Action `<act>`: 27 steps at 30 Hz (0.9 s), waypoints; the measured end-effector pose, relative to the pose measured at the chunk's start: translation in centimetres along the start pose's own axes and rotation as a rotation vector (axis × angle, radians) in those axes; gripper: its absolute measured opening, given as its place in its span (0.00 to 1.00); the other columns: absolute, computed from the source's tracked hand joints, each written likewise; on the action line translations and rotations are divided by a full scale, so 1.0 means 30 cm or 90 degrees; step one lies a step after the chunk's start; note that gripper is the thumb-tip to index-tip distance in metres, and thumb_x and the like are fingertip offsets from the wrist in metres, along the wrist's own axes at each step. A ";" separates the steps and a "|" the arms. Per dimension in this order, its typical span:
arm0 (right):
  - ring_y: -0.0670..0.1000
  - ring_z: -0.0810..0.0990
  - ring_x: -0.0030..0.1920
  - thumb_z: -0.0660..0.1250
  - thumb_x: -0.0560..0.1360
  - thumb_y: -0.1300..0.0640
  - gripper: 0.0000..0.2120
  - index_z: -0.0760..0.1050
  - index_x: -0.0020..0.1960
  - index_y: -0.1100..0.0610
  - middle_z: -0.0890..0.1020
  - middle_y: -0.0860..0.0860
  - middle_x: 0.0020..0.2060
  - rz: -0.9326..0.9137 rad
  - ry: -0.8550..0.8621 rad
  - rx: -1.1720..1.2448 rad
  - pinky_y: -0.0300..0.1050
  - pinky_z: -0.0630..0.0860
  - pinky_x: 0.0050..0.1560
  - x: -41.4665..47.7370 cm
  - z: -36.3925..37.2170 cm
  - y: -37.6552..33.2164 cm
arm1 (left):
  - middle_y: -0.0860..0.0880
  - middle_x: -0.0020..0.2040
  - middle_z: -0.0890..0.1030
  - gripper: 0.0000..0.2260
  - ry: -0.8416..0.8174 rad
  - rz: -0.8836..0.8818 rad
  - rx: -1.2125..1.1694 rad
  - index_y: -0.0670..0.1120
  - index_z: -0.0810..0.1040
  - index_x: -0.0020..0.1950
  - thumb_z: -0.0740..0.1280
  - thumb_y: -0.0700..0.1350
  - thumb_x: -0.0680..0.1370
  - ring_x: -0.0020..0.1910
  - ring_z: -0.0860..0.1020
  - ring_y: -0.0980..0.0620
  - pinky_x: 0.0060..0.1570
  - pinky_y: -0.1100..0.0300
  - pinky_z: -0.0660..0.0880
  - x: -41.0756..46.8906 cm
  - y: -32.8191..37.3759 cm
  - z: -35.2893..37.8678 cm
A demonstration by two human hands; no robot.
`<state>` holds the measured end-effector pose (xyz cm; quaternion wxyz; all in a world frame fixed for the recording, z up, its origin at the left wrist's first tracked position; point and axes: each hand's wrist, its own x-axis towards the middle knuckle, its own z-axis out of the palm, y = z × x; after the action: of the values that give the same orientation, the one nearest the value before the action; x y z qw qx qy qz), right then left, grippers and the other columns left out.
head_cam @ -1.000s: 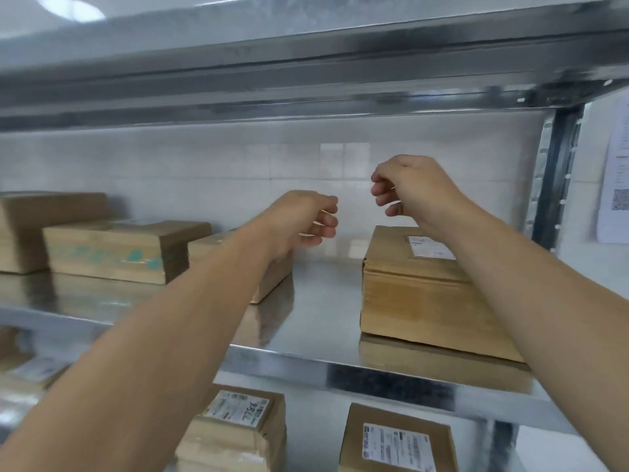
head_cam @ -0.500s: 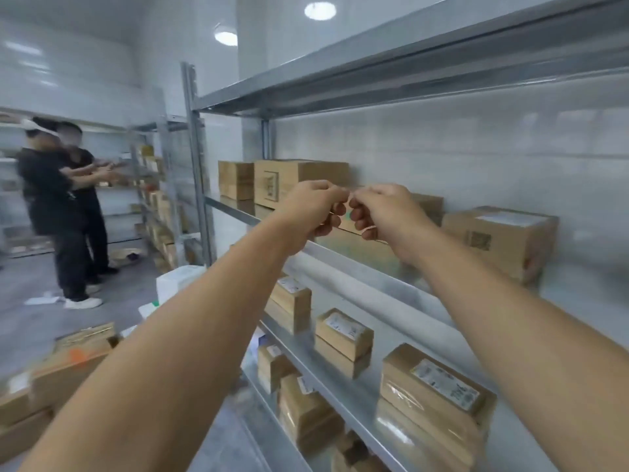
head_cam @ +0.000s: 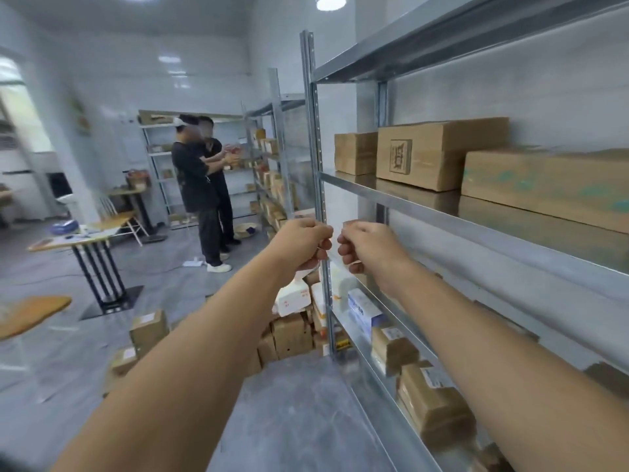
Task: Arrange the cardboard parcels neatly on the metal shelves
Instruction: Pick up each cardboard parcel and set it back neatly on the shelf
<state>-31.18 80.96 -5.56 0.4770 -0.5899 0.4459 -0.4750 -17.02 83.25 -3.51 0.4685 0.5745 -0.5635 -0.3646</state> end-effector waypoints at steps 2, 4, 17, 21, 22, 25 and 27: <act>0.48 0.73 0.29 0.61 0.81 0.61 0.10 0.76 0.42 0.58 0.78 0.52 0.32 0.018 0.000 0.002 0.39 0.70 0.28 0.053 0.015 0.040 | 0.48 0.36 0.77 0.05 0.002 -0.021 0.007 0.43 0.78 0.48 0.65 0.41 0.82 0.28 0.74 0.55 0.28 0.64 0.68 0.054 -0.048 -0.011; 0.48 0.72 0.29 0.61 0.82 0.61 0.10 0.76 0.43 0.59 0.77 0.52 0.32 0.037 0.002 0.010 0.37 0.69 0.26 0.118 0.012 0.084 | 0.48 0.37 0.77 0.05 0.002 -0.038 0.006 0.43 0.78 0.48 0.65 0.41 0.82 0.28 0.74 0.54 0.29 0.63 0.68 0.123 -0.091 -0.002; 0.50 0.72 0.28 0.60 0.80 0.62 0.12 0.75 0.39 0.57 0.77 0.53 0.31 0.134 0.068 -0.008 0.40 0.68 0.27 0.755 -0.150 0.370 | 0.48 0.40 0.80 0.05 -0.006 -0.117 0.027 0.43 0.79 0.51 0.65 0.43 0.82 0.35 0.77 0.52 0.34 0.62 0.73 0.781 -0.294 0.180; 0.50 0.72 0.28 0.60 0.80 0.62 0.12 0.75 0.40 0.57 0.78 0.53 0.31 0.155 0.066 -0.016 0.40 0.69 0.27 0.931 -0.134 0.428 | 0.48 0.39 0.80 0.05 -0.012 -0.136 0.036 0.44 0.79 0.49 0.65 0.43 0.82 0.36 0.77 0.52 0.35 0.61 0.73 0.969 -0.360 0.178; 0.50 0.72 0.28 0.60 0.80 0.62 0.11 0.76 0.40 0.57 0.78 0.53 0.31 0.160 0.064 -0.017 0.40 0.69 0.27 0.971 -0.126 0.440 | 0.48 0.39 0.80 0.05 -0.012 -0.140 0.036 0.44 0.79 0.49 0.65 0.43 0.82 0.36 0.77 0.52 0.35 0.61 0.73 1.018 -0.376 0.172; 0.50 0.72 0.28 0.60 0.80 0.63 0.11 0.75 0.40 0.58 0.77 0.54 0.31 0.179 0.072 -0.011 0.41 0.69 0.27 1.077 -0.094 0.481 | 0.48 0.38 0.80 0.06 -0.012 -0.145 0.037 0.43 0.80 0.49 0.65 0.43 0.82 0.34 0.77 0.52 0.34 0.61 0.73 1.140 -0.423 0.146; 0.49 0.71 0.28 0.60 0.80 0.63 0.11 0.75 0.40 0.58 0.77 0.53 0.31 0.194 0.082 -0.006 0.41 0.68 0.28 1.152 -0.063 0.512 | 0.48 0.38 0.80 0.06 -0.018 -0.147 0.039 0.43 0.79 0.49 0.65 0.42 0.82 0.34 0.77 0.52 0.35 0.61 0.73 1.224 -0.456 0.121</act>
<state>-28.95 44.60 -15.87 0.5115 -0.4859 0.5619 -0.4319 -12.64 45.47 -13.56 0.3973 0.6446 -0.5110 -0.4069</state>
